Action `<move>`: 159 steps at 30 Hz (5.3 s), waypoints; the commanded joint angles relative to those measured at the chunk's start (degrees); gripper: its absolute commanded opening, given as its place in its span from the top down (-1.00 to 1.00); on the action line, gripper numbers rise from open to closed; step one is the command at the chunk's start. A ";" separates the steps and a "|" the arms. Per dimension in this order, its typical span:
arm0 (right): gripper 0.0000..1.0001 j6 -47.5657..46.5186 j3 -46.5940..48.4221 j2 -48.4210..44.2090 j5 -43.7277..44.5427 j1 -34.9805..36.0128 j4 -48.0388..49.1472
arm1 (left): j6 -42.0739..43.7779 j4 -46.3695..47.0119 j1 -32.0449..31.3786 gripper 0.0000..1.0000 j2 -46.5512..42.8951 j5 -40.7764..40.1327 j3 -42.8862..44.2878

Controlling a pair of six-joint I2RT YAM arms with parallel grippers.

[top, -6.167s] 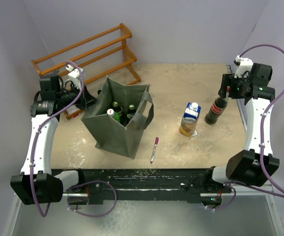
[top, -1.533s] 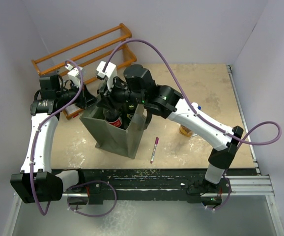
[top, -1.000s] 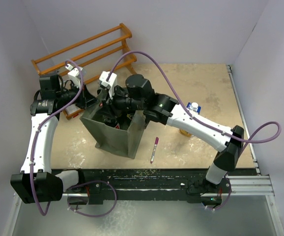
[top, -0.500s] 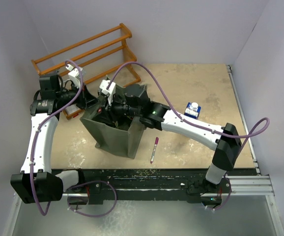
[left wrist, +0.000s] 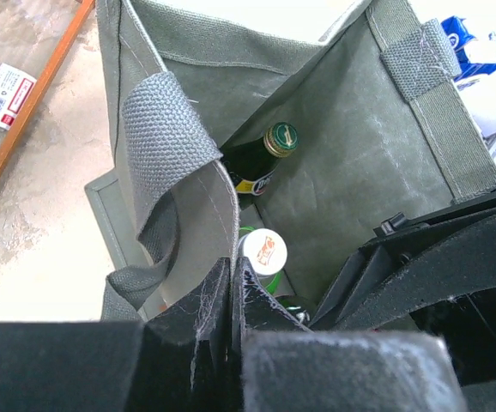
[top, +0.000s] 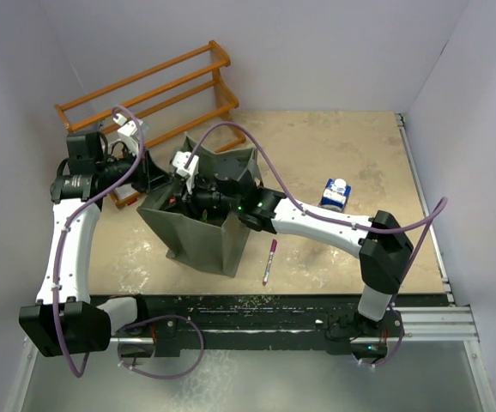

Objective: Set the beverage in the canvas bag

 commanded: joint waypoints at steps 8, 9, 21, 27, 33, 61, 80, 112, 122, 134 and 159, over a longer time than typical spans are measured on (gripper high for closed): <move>1.00 -0.31 0.99 -0.53 -4.73 0.78 12.15 | 1.41 -0.58 0.84 0.87 -2.09 0.44 -1.00; 1.00 -0.77 1.20 -0.34 -4.89 0.88 11.55 | 1.45 -0.54 0.84 0.86 -2.16 0.37 -1.09; 0.51 -5.05 4.49 -0.88 -5.47 1.34 3.90 | 1.97 -0.89 0.92 0.70 -2.64 -0.55 -0.32; 0.20 -5.34 8.22 -0.53 -5.05 1.55 0.13 | 1.81 -0.64 0.92 0.53 -2.44 -0.64 -0.16; 0.00 -5.68 10.19 -0.70 -4.73 1.64 -1.97 | 1.48 -0.06 0.97 0.48 -2.53 -0.64 -0.23; -0.87 -5.85 18.64 -3.54 -5.01 1.63 -8.67 | 0.41 1.04 0.92 0.50 -2.60 -0.60 -0.12; -0.87 -8.74 20.51 -15.79 0.95 -10.88 -26.79 | 1.06 0.93 0.92 0.51 -1.83 -1.02 1.31; -0.91 -20.20 -4.25 -39.42 13.81 -44.89 -49.46 | 0.80 2.37 0.88 0.50 -1.70 -1.35 0.05; -0.93 -24.40 -1.97 -38.66 9.80 -45.03 -58.49 | 1.19 2.14 0.92 0.50 -2.66 -1.90 -0.65; -1.00 -27.60 -2.99 -35.35 10.07 -45.10 -64.40 | 1.22 1.86 0.92 0.50 -3.16 -2.06 -0.85; -0.87 -35.87 -5.60 -25.76 4.42 -45.81 -68.89 | 1.37 1.79 0.92 0.50 -1.84 -2.31 0.12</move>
